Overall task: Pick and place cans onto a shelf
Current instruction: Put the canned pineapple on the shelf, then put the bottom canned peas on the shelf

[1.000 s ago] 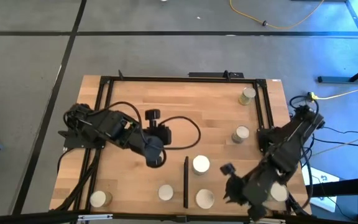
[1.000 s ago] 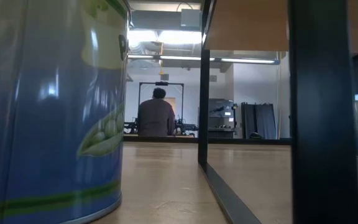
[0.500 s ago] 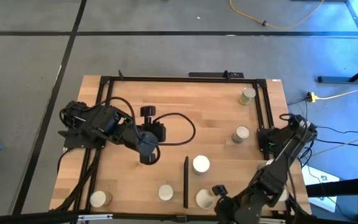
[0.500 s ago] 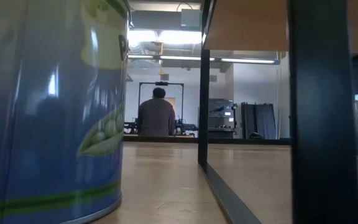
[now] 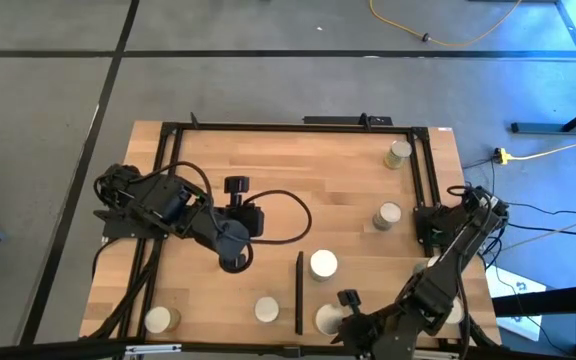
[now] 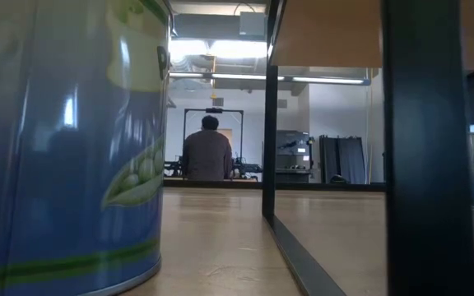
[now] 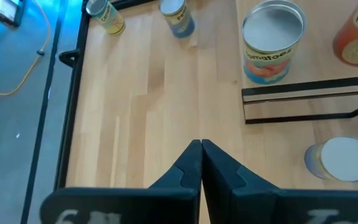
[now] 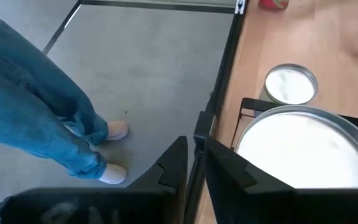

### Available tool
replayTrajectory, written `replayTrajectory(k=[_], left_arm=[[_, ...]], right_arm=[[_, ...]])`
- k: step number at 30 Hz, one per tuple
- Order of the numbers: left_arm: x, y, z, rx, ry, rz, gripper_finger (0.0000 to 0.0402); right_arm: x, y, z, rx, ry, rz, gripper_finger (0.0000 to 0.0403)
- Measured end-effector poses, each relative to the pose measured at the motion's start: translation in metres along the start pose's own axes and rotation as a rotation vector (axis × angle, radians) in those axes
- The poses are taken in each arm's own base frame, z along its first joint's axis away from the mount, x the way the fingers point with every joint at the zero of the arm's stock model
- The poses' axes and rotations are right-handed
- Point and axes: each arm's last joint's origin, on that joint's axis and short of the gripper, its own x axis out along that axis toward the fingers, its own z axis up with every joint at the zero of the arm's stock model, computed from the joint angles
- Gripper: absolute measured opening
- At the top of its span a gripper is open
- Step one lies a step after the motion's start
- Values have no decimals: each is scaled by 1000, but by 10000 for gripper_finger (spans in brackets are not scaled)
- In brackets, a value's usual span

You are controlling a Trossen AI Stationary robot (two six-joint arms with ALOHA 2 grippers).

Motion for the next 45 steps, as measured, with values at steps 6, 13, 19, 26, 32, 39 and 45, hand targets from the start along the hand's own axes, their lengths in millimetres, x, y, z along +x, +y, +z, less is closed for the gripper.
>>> replayTrajectory(k=[6, 13, 19, 26, 32, 39, 45], left_arm=[[0, 0, 0, 2, 3, 1, 0], [0, 0, 0, 2, 2, 1, 0], [0, 0, 0, 2, 3, 1, 0], [0, 0, 0, 2, 3, 1, 0], [0, 0, 0, 2, 2, 1, 0], [0, -1, 0, -6, 4, -8, 0], [-5, -12, -3, 20, 10, -85, 0]], right_arm=[[0, 0, 0, 2, 8, 12, 57], [0, -2, -3, 12, 43, 1, 57], [0, -6, -7, 24, 63, -79, 57], [0, -10, -7, 6, 60, -110, 57], [1, -13, -5, -2, 59, -118, 57], [0, -12, -3, -41, 41, -123, 57], [-14, -1, 9, -44, 12, -46, 57]])
